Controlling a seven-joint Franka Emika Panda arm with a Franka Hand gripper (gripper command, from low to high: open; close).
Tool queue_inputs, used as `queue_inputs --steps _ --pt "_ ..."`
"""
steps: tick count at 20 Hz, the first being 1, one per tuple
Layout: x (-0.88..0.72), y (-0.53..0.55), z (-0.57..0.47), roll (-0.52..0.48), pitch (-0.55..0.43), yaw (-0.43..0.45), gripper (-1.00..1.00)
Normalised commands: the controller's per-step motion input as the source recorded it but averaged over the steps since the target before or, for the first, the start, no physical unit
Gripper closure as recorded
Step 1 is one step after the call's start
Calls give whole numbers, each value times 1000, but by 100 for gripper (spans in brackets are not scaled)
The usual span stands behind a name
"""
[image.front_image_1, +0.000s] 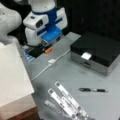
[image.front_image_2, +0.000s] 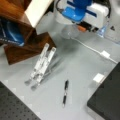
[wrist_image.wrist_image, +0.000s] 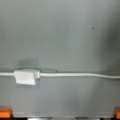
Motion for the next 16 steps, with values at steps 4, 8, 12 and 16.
queue_inputs --steps 4,8,12,16 --pt "28 -24 14 -248 236 257 -100" --pt "156 -96 61 -333 245 270 -100" --pt "298 -142 112 -320 196 199 -100" --pt "378 -142 159 -370 233 156 -100"
